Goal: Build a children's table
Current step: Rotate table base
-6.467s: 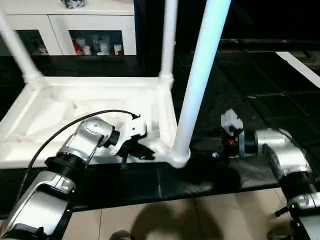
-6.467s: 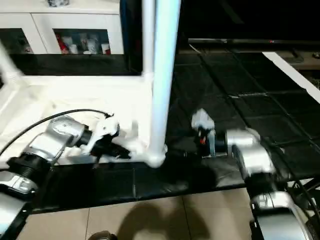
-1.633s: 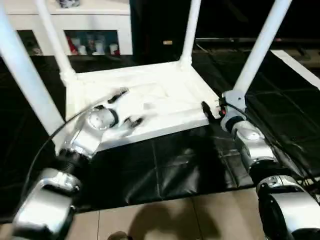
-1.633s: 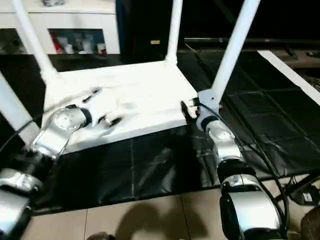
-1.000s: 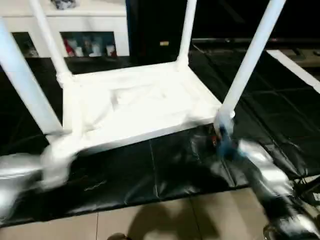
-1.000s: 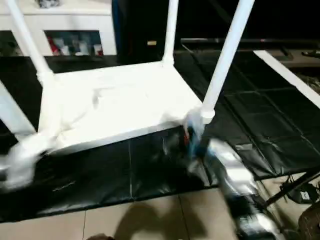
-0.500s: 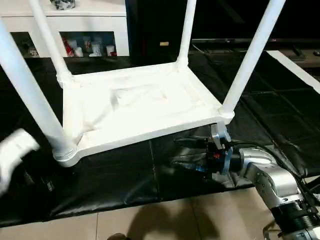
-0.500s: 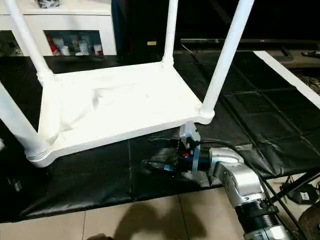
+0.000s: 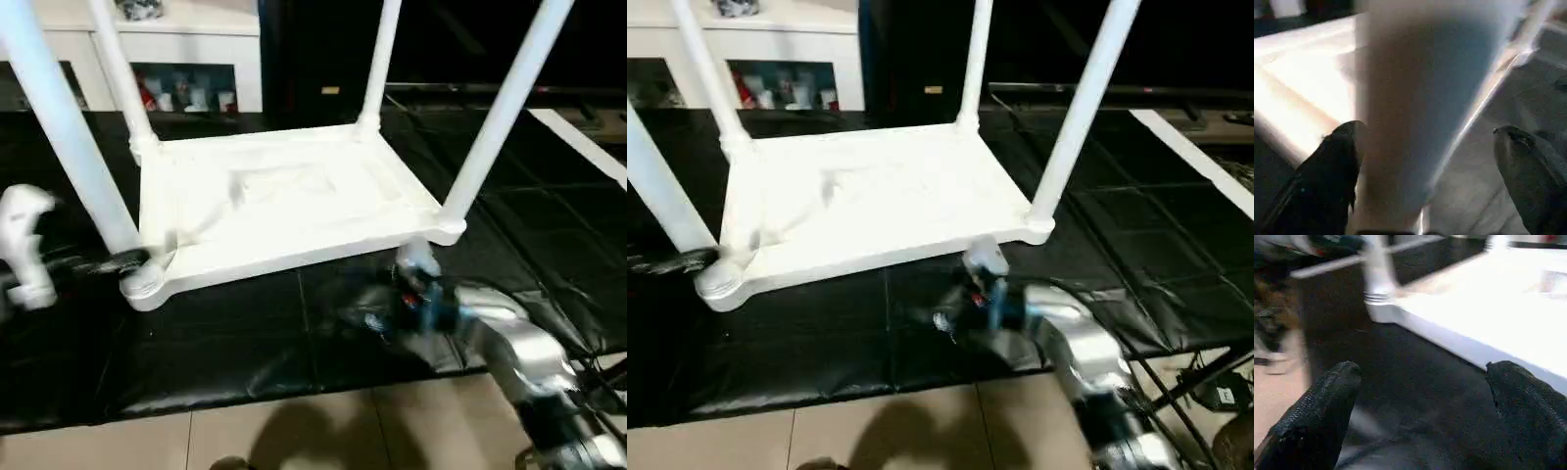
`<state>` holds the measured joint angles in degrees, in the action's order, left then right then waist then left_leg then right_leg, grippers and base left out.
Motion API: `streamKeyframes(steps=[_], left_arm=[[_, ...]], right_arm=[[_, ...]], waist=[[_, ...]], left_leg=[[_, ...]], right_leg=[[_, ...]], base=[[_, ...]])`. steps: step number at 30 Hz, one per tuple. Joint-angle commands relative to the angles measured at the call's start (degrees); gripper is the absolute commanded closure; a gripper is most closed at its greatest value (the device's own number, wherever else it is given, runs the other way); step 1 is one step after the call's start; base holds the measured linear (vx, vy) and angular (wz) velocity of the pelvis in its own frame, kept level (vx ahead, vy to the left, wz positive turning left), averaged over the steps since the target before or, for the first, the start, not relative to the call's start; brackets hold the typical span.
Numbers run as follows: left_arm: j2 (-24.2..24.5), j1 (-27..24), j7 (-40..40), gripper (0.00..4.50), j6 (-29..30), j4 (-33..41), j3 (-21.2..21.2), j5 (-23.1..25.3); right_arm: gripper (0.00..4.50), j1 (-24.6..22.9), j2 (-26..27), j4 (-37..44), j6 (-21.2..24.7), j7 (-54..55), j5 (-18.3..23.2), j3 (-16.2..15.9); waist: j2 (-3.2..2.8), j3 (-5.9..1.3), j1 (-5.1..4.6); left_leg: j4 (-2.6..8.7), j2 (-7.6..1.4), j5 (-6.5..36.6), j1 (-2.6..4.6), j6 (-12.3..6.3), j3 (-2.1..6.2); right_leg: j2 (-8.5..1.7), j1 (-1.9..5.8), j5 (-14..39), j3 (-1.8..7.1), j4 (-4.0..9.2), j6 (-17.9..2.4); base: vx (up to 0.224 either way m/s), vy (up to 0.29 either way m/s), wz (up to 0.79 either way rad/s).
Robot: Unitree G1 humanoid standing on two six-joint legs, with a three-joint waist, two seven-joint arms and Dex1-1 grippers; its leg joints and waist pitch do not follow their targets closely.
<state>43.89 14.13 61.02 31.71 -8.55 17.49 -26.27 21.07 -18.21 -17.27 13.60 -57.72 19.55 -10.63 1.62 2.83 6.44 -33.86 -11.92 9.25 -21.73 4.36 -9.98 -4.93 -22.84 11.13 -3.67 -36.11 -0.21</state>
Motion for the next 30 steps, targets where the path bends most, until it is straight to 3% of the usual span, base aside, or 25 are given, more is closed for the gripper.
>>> streamKeyframes(steps=[1,7,12,14,15,16,21,24,30], left_arm=[[-1.98,0.68,2.32,0.01,2.43,5.36,-3.59,-3.08],[-4.92,1.60,3.36,0.01,5.58,12.10,-9.62,-6.14],[-8.44,4.55,2.96,0.01,8.77,16.67,-13.37,-8.67],[-10.46,6.26,2.83,0.01,10.08,18.88,-14.75,-10.57],[-11.65,7.18,2.52,0.01,11.07,19.83,-15.40,-12.06],[-11.65,7.18,2.52,0.01,11.07,19.83,-15.40,-12.06],[-15.12,8.70,1.64,0.01,14.50,23.50,-17.30,-17.21],[-20.34,10.61,-0.38,0.01,17.24,24.32,-17.54,-21.49],[-25.96,13.06,-3.07,0.01,18.99,25.17,-20.09,-24.63]], right_arm=[[0.00,2.59,0.61,-5.89,-2.51,7.69,-4.38,1.39],[0.00,5.57,1.75,-13.38,-4.39,16.46,-8.63,1.98],[0.00,7.61,3.15,-19.87,-6.42,20.43,-12.05,0.72],[0.00,8.76,4.41,-22.67,-7.62,21.64,-12.84,0.48],[0.00,9.55,5.25,-24.00,-8.88,22.29,-13.28,0.44],[0.00,9.55,5.25,-24.00,-8.88,22.29,-13.28,0.44],[0.00,12.09,8.37,-27.67,-11.57,23.69,-13.55,0.55],[0.00,14.08,11.23,-30.05,-13.76,22.13,-13.86,0.25],[0.00,16.01,13.74,-33.18,-16.17,19.60,-14.34,-0.28]], waist=[[-1.63,-3.38,-0.19],[-1.40,-3.56,-0.11],[-1.23,-3.52,-0.40],[-1.31,-3.54,-0.34],[-1.29,-3.48,-0.47],[-1.35,-3.59,-0.48],[-1.30,-3.70,-1.65],[-1.20,-3.73,-1.89],[-1.03,-3.75,-2.76]], left_leg=[[4.77,-1.08,19.93,1.67,3.76,0.35],[4.52,-0.85,16.75,1.43,3.27,0.10],[4.47,-0.83,17.20,1.32,3.38,0.09],[4.34,-0.84,17.26,1.51,3.59,0.00],[4.42,-0.76,16.70,0.99,3.58,0.12],[4.39,-0.74,16.53,1.01,3.63,0.12],[4.26,-0.64,15.69,0.70,3.45,0.12],[4.08,-0.67,14.26,0.77,2.80,0.01],[3.87,-0.78,13.30,0.54,2.21,-0.03]], right_leg=[[-2.81,1.54,11.97,2.45,4.26,-12.22],[-2.50,2.05,8.76,2.36,3.92,-12.34],[-2.54,2.17,10.86,2.38,4.10,-11.64],[-2.58,2.05,10.50,2.41,4.25,-12.35],[-2.46,2.45,9.86,2.36,3.99,-12.22],[-2.46,2.52,9.66,2.31,3.91,-12.04],[-2.25,2.71,7.85,2.24,3.66,-12.27],[-2.20,2.79,6.03,2.27,3.77,-12.84],[-2.19,3.07,4.91,2.31,3.66,-13.60]], base=[[0.000,0.000,0.00],[0.000,0.000,0.00],[0.000,0.000,0.00],[0.000,0.000,0.00],[0.000,0.000,0.00],[0.000,0.000,0.00],[0.000,0.000,0.00],[0.000,0.000,0.00],[0.000,0.000,0.00]])
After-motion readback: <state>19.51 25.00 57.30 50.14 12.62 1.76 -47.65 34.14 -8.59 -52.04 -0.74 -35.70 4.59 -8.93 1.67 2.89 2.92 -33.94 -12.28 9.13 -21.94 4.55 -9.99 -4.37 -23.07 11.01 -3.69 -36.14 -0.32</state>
